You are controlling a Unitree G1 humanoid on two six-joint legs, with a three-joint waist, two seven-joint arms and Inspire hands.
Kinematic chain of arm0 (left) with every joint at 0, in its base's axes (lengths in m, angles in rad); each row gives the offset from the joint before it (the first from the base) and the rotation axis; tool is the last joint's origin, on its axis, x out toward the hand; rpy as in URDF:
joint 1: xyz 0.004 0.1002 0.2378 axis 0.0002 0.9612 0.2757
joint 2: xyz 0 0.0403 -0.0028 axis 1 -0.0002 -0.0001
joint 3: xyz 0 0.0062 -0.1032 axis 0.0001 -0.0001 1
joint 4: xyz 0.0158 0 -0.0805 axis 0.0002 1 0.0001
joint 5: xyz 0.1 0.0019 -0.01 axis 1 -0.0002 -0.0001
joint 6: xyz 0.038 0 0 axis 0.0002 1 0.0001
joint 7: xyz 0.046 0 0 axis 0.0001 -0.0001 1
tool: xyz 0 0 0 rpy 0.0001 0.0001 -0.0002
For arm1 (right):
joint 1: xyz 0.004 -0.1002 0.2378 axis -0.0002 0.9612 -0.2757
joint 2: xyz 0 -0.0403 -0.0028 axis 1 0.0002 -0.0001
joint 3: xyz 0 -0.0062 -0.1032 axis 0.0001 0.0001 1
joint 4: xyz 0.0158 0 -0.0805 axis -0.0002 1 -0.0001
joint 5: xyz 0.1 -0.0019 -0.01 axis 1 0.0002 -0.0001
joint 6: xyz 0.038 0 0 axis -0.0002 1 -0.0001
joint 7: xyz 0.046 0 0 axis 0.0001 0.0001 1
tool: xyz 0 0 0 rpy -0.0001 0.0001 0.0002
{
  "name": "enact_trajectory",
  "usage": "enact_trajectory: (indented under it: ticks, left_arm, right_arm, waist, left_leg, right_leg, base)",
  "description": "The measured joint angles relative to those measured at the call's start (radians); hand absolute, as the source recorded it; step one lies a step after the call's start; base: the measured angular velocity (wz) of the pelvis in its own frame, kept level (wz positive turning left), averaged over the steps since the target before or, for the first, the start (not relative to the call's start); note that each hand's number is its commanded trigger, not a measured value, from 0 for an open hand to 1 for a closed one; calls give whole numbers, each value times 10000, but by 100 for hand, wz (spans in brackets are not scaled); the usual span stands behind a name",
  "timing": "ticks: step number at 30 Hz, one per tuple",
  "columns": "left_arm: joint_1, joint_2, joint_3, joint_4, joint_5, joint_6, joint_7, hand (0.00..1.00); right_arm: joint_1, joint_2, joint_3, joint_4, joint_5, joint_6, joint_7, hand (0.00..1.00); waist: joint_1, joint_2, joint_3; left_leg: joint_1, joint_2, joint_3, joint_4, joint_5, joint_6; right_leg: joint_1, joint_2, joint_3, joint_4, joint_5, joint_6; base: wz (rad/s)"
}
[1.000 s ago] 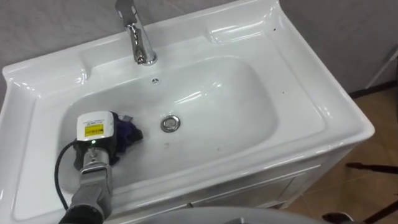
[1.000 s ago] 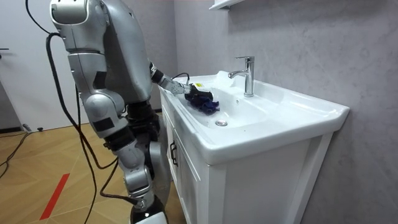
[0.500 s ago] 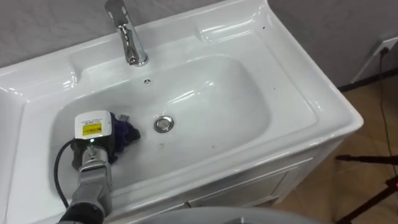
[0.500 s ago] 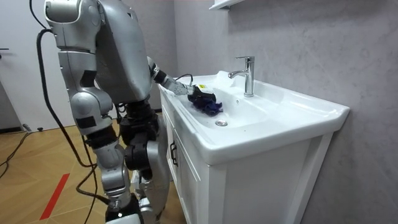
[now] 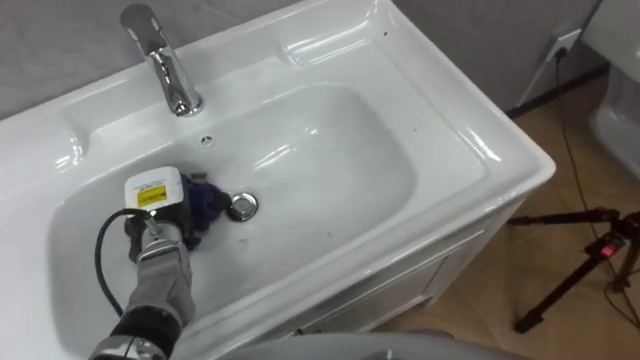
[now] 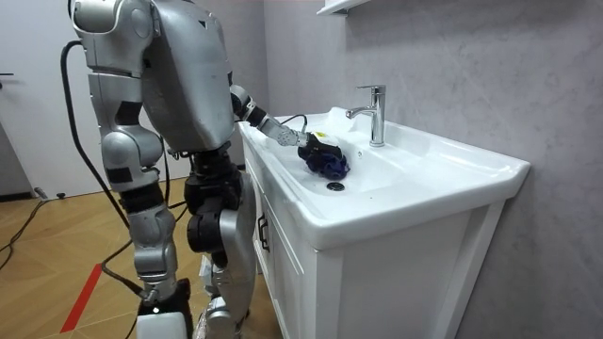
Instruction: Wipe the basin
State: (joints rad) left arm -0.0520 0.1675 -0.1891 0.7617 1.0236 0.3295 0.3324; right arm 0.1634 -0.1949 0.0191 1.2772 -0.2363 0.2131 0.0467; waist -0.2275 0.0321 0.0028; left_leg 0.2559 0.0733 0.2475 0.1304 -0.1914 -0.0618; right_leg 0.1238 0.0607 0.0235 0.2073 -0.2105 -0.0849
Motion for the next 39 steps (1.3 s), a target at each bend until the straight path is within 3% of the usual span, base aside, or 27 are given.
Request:
enact_trajectory:
  ticks: [4,9,13,17,22,24,26,32,39]
  left_arm:
    - [-219,4,-421,-71,-546,29,-256,100]
    - [-680,-151,-1483,40,-869,298,-499,100]
    - [-748,-151,-1527,21,-927,483,-524,100]
    - [-748,-142,-1550,-24,-1197,645,-505,100]
    - [-943,-213,-1809,-74,-1183,648,-462,100]
    - [-1305,-343,-2179,-128,-1187,683,-429,100]
    - [-1392,-361,-2421,-153,-1206,778,-415,100]
    - [-1451,-418,-2995,-883,-1022,1063,-662,100]
    - [-1458,-410,-3721,-1831,-1074,1335,-965,100]
  right_arm:
    - [52,76,2,-12,0,134,81,0]
    - [-72,73,-7,27,-31,403,230,0]
    - [58,74,-83,48,-127,518,227,0]
    - [150,97,-102,69,-92,646,230,0]
    - [131,70,5,78,-71,715,505,0]
    - [132,-2,20,103,-110,752,683,0]
    - [87,-71,198,75,-139,817,736,0]
    - [-288,-80,592,129,-120,1062,873,0]
    - [-956,-160,1170,180,-68,1039,981,0]
  waist:
    - [-192,-1,11]
    - [-815,12,30]
    - [-998,110,88]
    - [-1200,128,97]
    - [-1652,145,108]
    - [-1859,301,192]
    - [-1928,313,196]
    - [-2033,277,177]
    - [-2041,244,156]
  left_leg:
    - [-1,-22,221,-14,0,0]
    - [-7,-75,615,-20,-2,3]
    - [17,-116,1091,-16,-1,4]
    - [47,-166,1498,-14,-5,11]
    - [6,-106,1858,-35,-186,260]
    - [-29,65,2219,-313,-505,387]
    - [-19,48,2421,-301,-579,446]
    - [-226,-76,2455,-159,-696,618]
    - [-432,-146,2071,-122,-712,683]
  right_leg:
    - [-125,22,243,-1,72,68]
    - [-306,53,737,-4,226,177]
    - [-422,108,1101,-17,347,262]
    - [-573,153,1523,7,497,378]
    - [-770,309,1973,-22,641,487]
    - [-992,497,2052,47,830,576]
    - [-1061,520,2275,155,861,634]
    - [-1222,418,2423,133,955,807]
    - [-1195,245,2083,-56,964,887]
  base:
    - [-19]
    - [-28]
    - [-28]
    - [-32]
    - [-28]
    - [-13]
    - [-38]
    - [-5]
    - [15]
